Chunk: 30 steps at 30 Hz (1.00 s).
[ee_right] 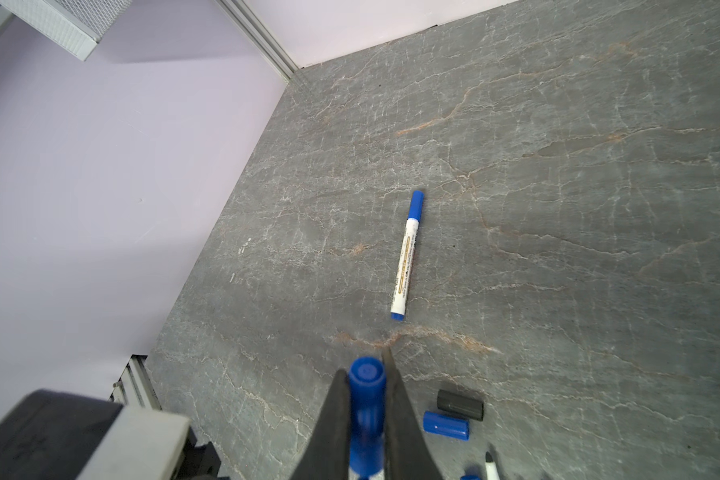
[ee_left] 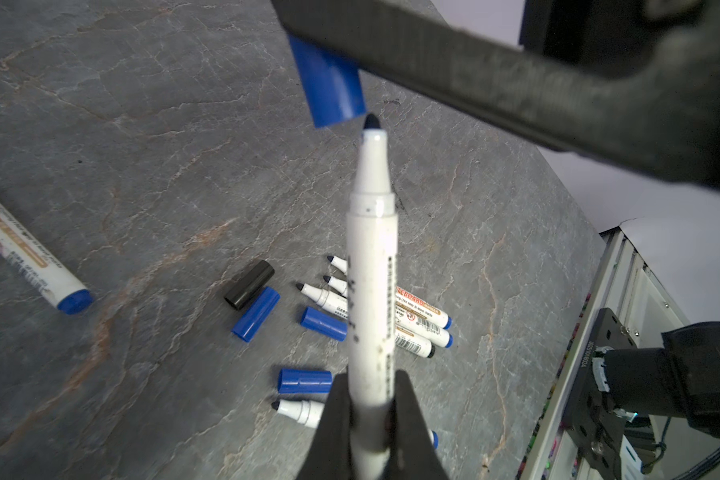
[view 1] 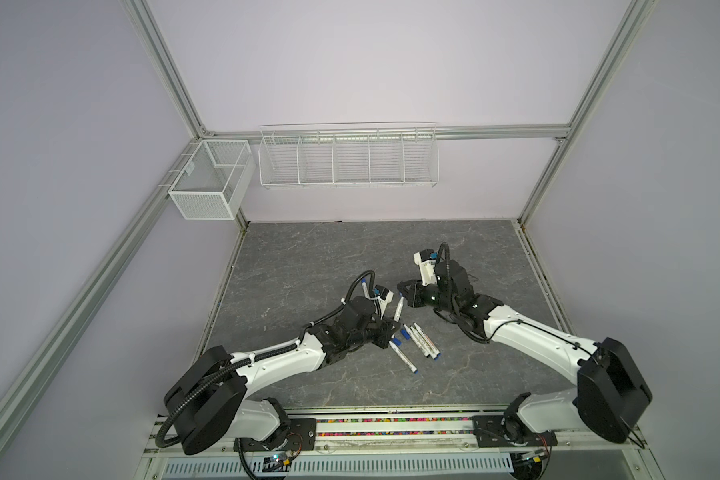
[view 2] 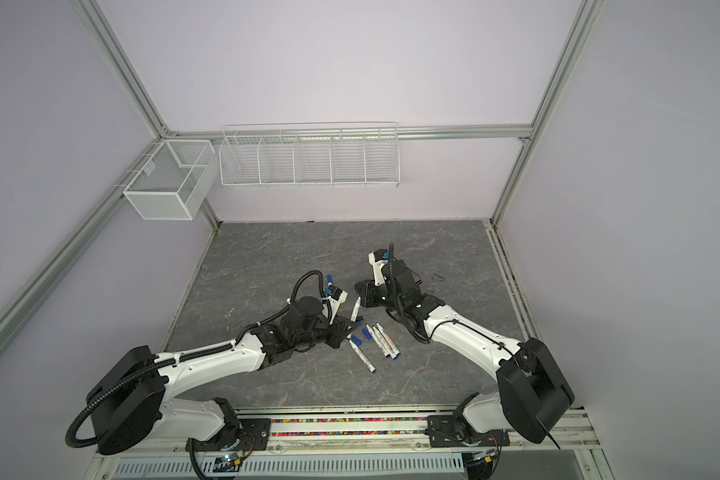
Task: Insert the pens into the pen caps
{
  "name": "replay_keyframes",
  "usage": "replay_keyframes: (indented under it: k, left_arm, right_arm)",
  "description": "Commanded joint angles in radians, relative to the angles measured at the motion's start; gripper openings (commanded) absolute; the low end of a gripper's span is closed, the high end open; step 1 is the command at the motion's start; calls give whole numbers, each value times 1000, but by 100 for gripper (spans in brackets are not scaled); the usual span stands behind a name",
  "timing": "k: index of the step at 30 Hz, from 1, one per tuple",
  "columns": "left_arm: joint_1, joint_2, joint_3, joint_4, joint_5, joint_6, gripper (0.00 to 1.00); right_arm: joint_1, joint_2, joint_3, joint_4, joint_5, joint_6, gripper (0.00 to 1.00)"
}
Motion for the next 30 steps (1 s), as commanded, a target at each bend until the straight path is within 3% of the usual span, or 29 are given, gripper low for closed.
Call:
replay_keyframes:
  k: [1, 30]
  left_arm:
    - [-4, -15, 10, 22, -3, 12, 0]
    - [-3, -12, 13, 25, -32, 6, 0]
  right_arm:
    - [-7, -4, 11, 17, -18, -4, 7]
    - [-53, -62, -69, 71, -122, 75, 7]
